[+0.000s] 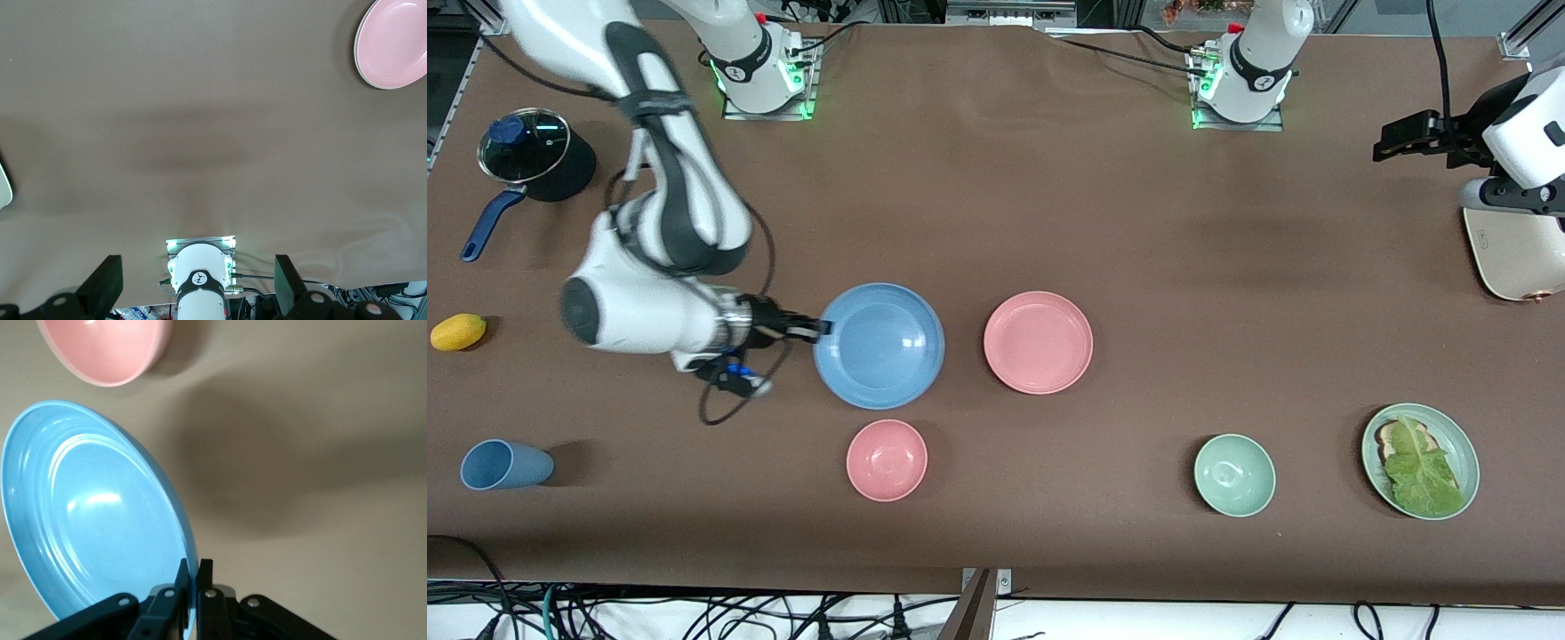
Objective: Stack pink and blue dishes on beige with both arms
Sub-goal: 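Carry the blue plate with the right gripper onto the pink plate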
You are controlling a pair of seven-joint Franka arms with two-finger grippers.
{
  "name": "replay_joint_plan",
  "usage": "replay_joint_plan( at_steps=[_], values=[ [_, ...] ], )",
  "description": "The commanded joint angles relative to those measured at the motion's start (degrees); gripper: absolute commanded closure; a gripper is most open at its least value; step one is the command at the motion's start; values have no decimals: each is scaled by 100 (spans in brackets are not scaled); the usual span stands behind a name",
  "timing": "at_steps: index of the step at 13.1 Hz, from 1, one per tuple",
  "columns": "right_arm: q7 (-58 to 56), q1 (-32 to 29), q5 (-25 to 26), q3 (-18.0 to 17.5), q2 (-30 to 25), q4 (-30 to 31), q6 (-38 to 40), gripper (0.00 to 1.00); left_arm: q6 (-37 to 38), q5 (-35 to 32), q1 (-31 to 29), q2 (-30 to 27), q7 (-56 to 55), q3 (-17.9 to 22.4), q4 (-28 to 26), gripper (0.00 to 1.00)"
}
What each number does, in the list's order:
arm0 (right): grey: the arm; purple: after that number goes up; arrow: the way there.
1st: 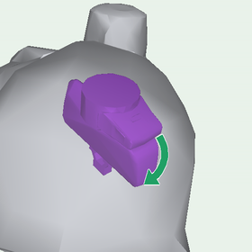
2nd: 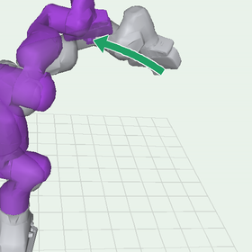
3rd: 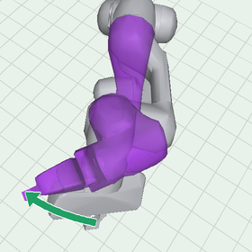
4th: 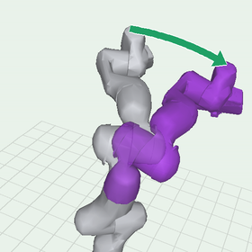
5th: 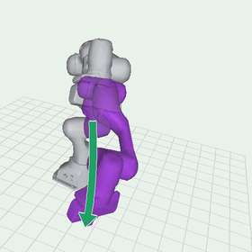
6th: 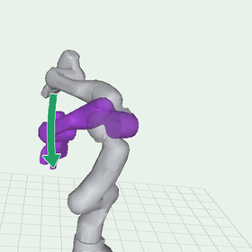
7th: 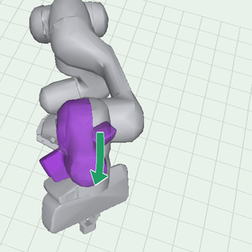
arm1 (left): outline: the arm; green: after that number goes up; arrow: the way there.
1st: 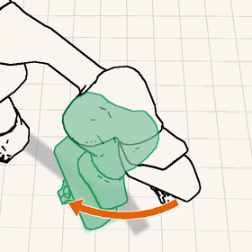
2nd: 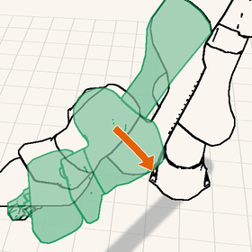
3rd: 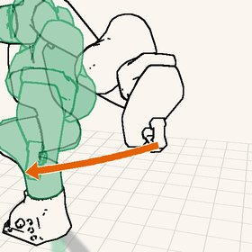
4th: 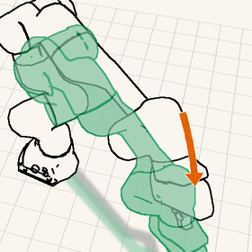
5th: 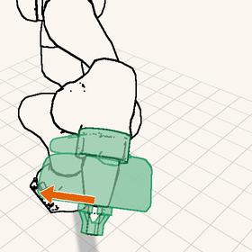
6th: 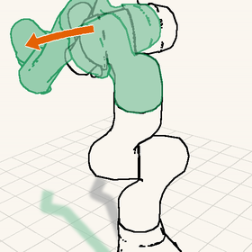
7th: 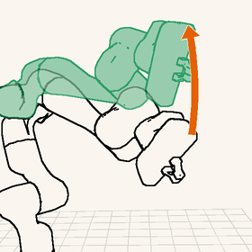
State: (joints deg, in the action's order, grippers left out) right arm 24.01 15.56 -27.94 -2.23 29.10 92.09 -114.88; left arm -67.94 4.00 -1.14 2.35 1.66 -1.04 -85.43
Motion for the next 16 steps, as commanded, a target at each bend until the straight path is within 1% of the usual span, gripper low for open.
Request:
replay_joint_plan(
  at_steps=[1, 4, 7, 8, 11, 14, 16],
  values=[
    [569, 665, -80, 56, 61, -33, -717, 100, 88, -110, 17, 20, 10, -10, 114, 0],
    [807, 1518, -54, 56, 253, -16, -1544, 100, 88, -101, 17, 20, 10, -10, 123, 0],
    [807, 2056, -62, 65, 587, 98, -2309, 100, 88, -101, 17, 20, 19, -10, 123, 0],
    [764, 2100, 16, 74, 710, 116, -2346, 100, 88, -101, 9, 20, 19, -10, 123, 0],
    [755, 2127, 43, 74, 895, 142, -2468, 100, 88, -92, 0, 20, 19, -2, 123, 0],
    [755, 2145, 52, 91, 966, 143, -2504, 100, 88, -92, -9, 20, 10, -2, 123, 0],
    [755, 2171, 61, 91, 1080, 143, -2679, 100, 88, -92, 0, 20, 19, -2, 123, 0]
  ],
)
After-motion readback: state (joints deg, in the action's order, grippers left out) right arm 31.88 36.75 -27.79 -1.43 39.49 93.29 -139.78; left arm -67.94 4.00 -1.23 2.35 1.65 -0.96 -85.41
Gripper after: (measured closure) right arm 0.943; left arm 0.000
